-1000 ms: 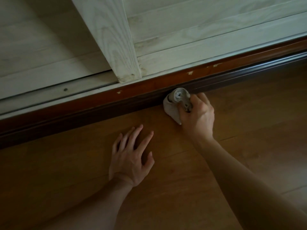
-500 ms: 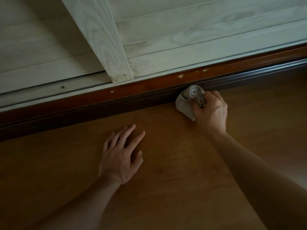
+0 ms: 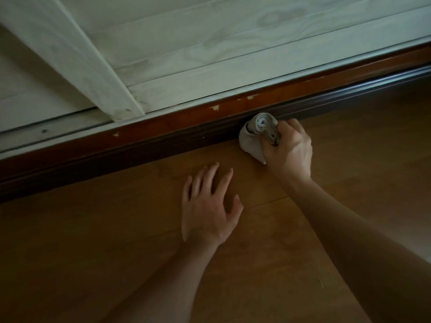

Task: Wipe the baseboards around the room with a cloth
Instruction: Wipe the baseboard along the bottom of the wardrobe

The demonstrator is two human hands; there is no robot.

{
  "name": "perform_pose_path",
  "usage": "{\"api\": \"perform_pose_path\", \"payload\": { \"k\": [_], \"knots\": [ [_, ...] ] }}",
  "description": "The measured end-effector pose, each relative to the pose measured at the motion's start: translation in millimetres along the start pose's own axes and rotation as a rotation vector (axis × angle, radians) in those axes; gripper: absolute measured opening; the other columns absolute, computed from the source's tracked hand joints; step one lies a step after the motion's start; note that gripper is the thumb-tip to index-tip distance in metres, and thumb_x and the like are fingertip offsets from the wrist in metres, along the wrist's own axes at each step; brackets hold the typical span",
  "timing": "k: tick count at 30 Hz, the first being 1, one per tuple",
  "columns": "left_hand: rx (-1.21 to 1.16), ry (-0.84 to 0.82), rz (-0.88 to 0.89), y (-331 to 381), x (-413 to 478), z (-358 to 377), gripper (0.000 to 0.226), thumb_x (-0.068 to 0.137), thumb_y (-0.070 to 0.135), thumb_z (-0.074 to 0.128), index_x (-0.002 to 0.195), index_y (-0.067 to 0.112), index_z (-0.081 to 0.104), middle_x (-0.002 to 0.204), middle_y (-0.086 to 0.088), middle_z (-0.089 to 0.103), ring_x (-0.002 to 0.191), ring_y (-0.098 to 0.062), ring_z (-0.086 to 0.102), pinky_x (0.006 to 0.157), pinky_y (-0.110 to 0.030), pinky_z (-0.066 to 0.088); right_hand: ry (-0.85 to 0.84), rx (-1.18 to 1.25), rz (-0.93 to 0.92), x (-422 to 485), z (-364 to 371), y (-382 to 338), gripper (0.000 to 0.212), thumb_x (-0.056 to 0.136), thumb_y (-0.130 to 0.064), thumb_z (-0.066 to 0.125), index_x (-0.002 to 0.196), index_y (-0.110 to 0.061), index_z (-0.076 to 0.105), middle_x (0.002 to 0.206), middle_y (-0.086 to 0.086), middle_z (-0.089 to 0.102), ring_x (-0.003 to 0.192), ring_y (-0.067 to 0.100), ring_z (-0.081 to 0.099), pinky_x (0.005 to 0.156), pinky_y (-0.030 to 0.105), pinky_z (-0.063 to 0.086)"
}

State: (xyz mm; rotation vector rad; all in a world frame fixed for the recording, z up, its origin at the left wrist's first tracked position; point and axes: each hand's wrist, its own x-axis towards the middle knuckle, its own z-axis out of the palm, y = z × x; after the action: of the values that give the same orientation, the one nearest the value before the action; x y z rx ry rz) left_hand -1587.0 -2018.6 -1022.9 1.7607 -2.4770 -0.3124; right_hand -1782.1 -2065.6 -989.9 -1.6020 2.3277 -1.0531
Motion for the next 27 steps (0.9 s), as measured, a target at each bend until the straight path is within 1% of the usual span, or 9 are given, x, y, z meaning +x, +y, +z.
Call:
{"api": "perform_pose_path", "payload": {
  "k": [2,4,6,9,12,16,21,25,27],
  "knots": [
    [0.026,0.001,0.006,-2.3,0.3,3.1,0.058,0.094,0.058,0.036,0.149,0.040,0.037,0.161,0.006,0.029,0.150,-0.018,0.022,0.122,-0.047,0.016,0.015,-0.001,0.007,-2.5,1.3,0.2,0.018,0.086,-0.024,0.069,0.091,-0.008,0.063,0.093,0.005,0.057,0.074,0.018,0.053,0.062,0.030,0.038],
    [0.028,0.004,0.002,-1.0,0.7,3.2,0.059,0.093,0.058,0.037,0.149,0.040,0.037,0.161,0.005,0.029,0.150,-0.019,0.023,0.121,-0.047,0.017,-0.015,0.001,-0.014,-4.5,4.8,-4.6,0.017,0.086,-0.023,0.070,0.088,-0.008,0.062,0.093,0.004,0.057,0.073,0.013,0.047,0.062,0.028,0.035],
    [0.033,0.001,0.003,1.2,0.9,2.6,0.059,0.092,0.057,0.039,0.149,0.040,0.038,0.161,0.005,0.031,0.149,-0.019,0.025,0.120,-0.048,0.020,-0.033,0.006,-0.014,-2.5,4.7,-4.2,0.018,0.086,-0.024,0.071,0.086,-0.008,0.062,0.092,0.004,0.058,0.072,0.017,0.052,0.060,0.029,0.037],
    [0.031,0.001,0.005,0.2,1.3,1.9,0.059,0.091,0.056,0.041,0.148,0.040,0.040,0.160,0.005,0.033,0.148,-0.019,0.027,0.120,-0.049,0.021,0.022,0.020,0.056,-0.4,1.8,0.7,0.018,0.087,-0.025,0.070,0.096,-0.010,0.067,0.099,0.004,0.061,0.081,0.022,0.060,0.065,0.036,0.050],
    [0.035,-0.002,0.001,-0.6,3.0,2.8,0.059,0.091,0.056,0.041,0.148,0.040,0.039,0.160,0.004,0.034,0.147,-0.020,0.028,0.119,-0.049,0.021,0.049,0.048,0.077,-5.4,6.5,-6.9,0.019,0.088,-0.025,0.068,0.101,-0.012,0.067,0.103,0.002,0.061,0.085,0.020,0.060,0.068,0.032,0.048],
    [0.048,0.008,0.004,-1.5,2.4,4.2,0.060,0.090,0.057,0.040,0.148,0.041,0.038,0.160,0.004,0.034,0.147,-0.020,0.027,0.118,-0.049,0.022,-0.034,0.049,0.009,-2.2,4.2,-5.6,0.019,0.089,-0.028,0.068,0.092,-0.009,0.065,0.096,0.003,0.060,0.077,0.020,0.057,0.061,0.034,0.048],
    [0.037,0.008,0.014,-1.6,2.8,4.5,0.061,0.090,0.057,0.041,0.148,0.041,0.039,0.160,0.004,0.033,0.147,-0.020,0.026,0.118,-0.049,0.019,0.079,0.006,0.150,6.5,-9.6,12.1,0.018,0.086,-0.025,0.069,0.096,-0.010,0.067,0.096,0.003,0.059,0.079,0.021,0.058,0.065,0.041,0.052],
    [0.037,0.013,0.013,-0.1,2.8,3.5,0.061,0.090,0.056,0.041,0.148,0.041,0.040,0.160,0.004,0.033,0.148,-0.020,0.026,0.118,-0.049,0.019,0.012,0.049,0.091,2.4,-3.0,4.1,0.019,0.089,-0.027,0.068,0.096,-0.010,0.066,0.098,0.001,0.058,0.078,0.015,0.055,0.064,0.036,0.051],
    [0.033,0.020,0.012,-0.8,2.3,4.1,0.061,0.090,0.056,0.041,0.149,0.041,0.039,0.160,0.004,0.033,0.148,-0.020,0.027,0.118,-0.050,0.021,-0.006,0.042,0.096,5.0,-5.8,8.1,0.021,0.089,-0.027,0.068,0.097,-0.008,0.066,0.099,0.003,0.059,0.080,0.019,0.057,0.066,0.040,0.052]
  ]
}}
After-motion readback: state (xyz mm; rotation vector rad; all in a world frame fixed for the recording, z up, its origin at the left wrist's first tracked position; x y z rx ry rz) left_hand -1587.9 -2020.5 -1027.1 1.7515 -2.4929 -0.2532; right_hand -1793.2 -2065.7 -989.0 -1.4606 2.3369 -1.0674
